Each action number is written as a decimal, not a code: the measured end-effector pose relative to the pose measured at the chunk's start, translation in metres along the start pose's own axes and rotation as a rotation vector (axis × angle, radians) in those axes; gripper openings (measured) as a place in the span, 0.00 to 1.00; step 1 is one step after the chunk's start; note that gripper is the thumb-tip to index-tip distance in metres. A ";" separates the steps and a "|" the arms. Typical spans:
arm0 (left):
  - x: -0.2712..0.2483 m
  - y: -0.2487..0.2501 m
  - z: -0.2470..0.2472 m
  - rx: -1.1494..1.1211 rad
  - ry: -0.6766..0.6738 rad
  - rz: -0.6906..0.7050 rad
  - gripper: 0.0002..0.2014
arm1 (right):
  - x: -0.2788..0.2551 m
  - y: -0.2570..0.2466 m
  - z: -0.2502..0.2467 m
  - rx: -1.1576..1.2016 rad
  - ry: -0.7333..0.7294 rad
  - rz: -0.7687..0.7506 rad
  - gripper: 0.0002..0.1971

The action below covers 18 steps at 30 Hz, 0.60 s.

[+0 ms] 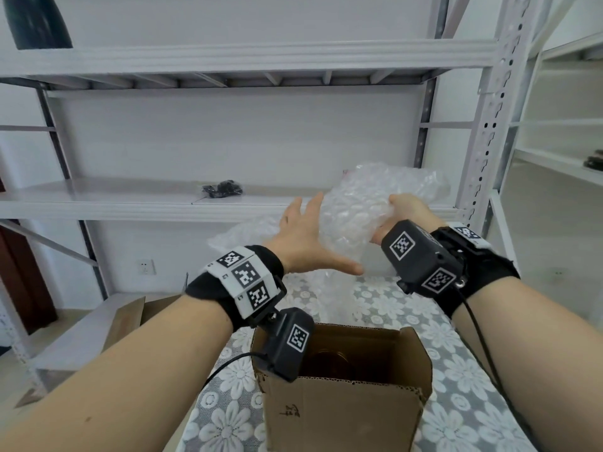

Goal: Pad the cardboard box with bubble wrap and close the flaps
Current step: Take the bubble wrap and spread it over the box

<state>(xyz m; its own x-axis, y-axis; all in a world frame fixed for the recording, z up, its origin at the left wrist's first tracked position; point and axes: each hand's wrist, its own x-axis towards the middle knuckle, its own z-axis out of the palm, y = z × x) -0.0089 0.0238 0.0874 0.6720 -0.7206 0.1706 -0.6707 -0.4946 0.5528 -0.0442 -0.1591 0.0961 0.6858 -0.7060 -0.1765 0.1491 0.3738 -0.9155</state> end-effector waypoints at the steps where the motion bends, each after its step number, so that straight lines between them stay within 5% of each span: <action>1: 0.000 0.002 0.003 -0.010 0.023 0.010 0.68 | 0.002 0.001 -0.002 0.028 -0.016 0.014 0.26; 5: 0.003 0.007 0.014 0.016 0.162 -0.006 0.67 | -0.016 -0.002 0.004 0.108 -0.046 0.059 0.18; 11: 0.007 0.008 0.005 0.104 0.537 0.082 0.43 | -0.027 -0.015 0.000 0.173 -0.250 -0.005 0.21; 15: 0.009 0.003 -0.017 0.072 0.353 0.133 0.25 | -0.044 -0.020 -0.005 0.147 -0.413 -0.088 0.22; 18: 0.011 -0.003 -0.040 -0.362 0.217 -0.049 0.15 | -0.054 -0.021 -0.013 -0.083 -0.473 -0.199 0.28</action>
<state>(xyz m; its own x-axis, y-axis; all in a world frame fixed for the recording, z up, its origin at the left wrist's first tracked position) 0.0129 0.0363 0.1204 0.7767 -0.5624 0.2836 -0.5090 -0.2954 0.8085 -0.0934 -0.1366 0.1199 0.8997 -0.4024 0.1693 0.2657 0.1969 -0.9437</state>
